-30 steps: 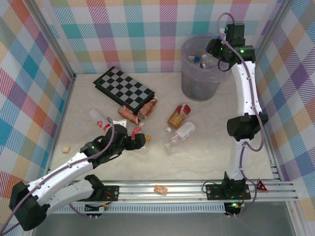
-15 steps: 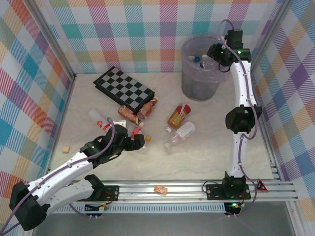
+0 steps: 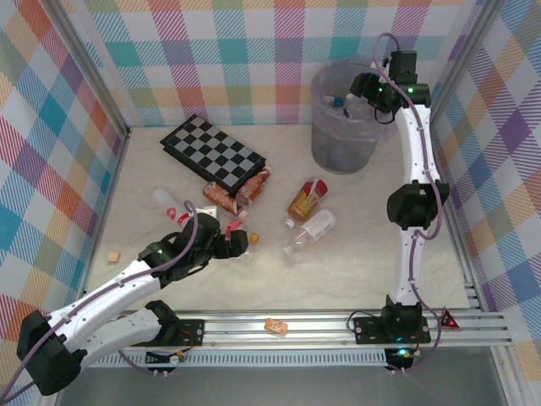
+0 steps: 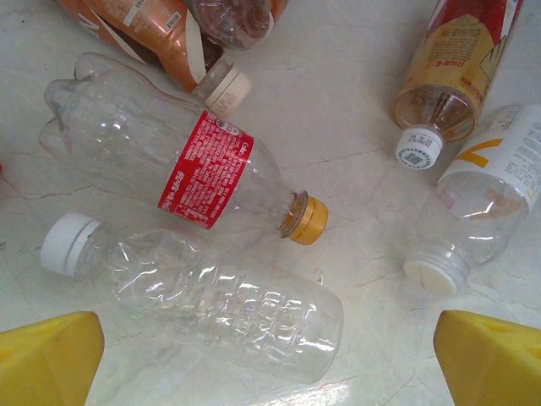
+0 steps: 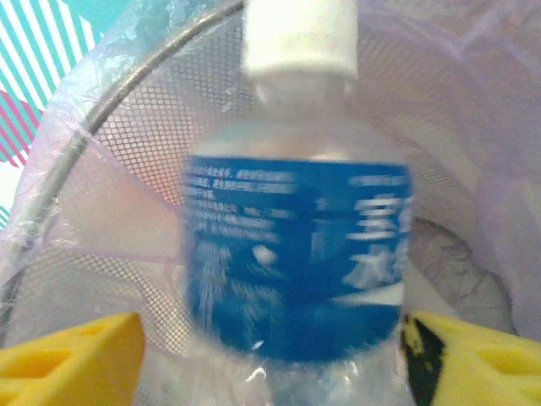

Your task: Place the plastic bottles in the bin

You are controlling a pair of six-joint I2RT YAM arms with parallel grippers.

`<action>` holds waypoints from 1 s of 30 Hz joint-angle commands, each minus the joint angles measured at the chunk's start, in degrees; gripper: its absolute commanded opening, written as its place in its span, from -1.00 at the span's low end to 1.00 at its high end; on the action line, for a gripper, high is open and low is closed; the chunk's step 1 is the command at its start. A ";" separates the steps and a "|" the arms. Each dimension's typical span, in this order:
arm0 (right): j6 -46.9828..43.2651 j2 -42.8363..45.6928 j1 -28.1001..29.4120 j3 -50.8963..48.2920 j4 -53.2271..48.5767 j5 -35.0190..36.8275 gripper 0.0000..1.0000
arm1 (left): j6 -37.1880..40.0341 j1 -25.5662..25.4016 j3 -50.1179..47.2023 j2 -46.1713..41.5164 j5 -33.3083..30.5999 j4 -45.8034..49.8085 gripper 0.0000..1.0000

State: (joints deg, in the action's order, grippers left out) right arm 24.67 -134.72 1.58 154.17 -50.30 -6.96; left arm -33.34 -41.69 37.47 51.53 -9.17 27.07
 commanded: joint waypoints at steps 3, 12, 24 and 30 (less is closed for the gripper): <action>-1.53 1.89 0.33 -0.17 0.73 -0.74 0.77 | 1.00 0.56 1.58 0.11 -1.13 0.74 0.99; -2.61 8.69 0.39 -0.20 0.37 -2.61 0.85 | 1.04 0.61 1.64 0.06 -0.98 0.65 0.99; -4.29 21.51 0.78 -8.39 -3.59 -2.30 0.98 | 1.05 0.57 1.88 -0.38 -1.28 1.18 0.99; -3.28 34.80 4.12 -28.75 2.49 1.36 0.99 | 1.16 0.61 2.13 -0.99 -1.91 2.18 0.99</action>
State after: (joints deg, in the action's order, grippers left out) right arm 21.61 -104.16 3.66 131.70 -50.41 -7.29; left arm -33.19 -41.69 37.91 51.51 -9.85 27.38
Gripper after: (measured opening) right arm 0.994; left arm 0.997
